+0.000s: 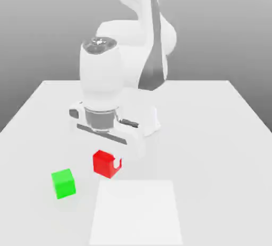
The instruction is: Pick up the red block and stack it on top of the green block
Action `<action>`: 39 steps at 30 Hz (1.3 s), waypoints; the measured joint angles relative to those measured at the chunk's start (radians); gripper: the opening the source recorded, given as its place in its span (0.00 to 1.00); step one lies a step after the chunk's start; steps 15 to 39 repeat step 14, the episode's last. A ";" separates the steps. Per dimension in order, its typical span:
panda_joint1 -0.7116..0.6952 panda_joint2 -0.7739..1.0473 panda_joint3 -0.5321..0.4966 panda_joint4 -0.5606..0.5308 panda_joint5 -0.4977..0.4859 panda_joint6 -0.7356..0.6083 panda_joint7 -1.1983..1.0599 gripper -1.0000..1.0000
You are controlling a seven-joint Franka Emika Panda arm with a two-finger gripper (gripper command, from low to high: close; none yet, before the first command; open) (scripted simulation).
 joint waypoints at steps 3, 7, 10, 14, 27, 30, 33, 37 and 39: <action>-0.070 -0.013 -0.080 0.032 -0.022 -0.044 -0.064 0.00; -0.076 0.080 -0.102 0.048 0.032 0.033 -0.126 0.00; -0.077 0.177 -0.088 0.052 0.102 0.122 -0.177 0.00; -0.085 0.205 -0.076 0.052 0.122 0.148 -0.192 1.00; -0.085 0.205 -0.076 0.052 0.122 0.148 -0.192 1.00; -0.085 0.205 -0.076 0.052 0.122 0.148 -0.192 1.00; -0.085 0.205 -0.076 0.052 0.122 0.148 -0.192 1.00; -0.085 0.205 -0.076 0.052 0.122 0.148 -0.192 1.00; -0.085 0.205 -0.076 0.052 0.122 0.148 -0.192 1.00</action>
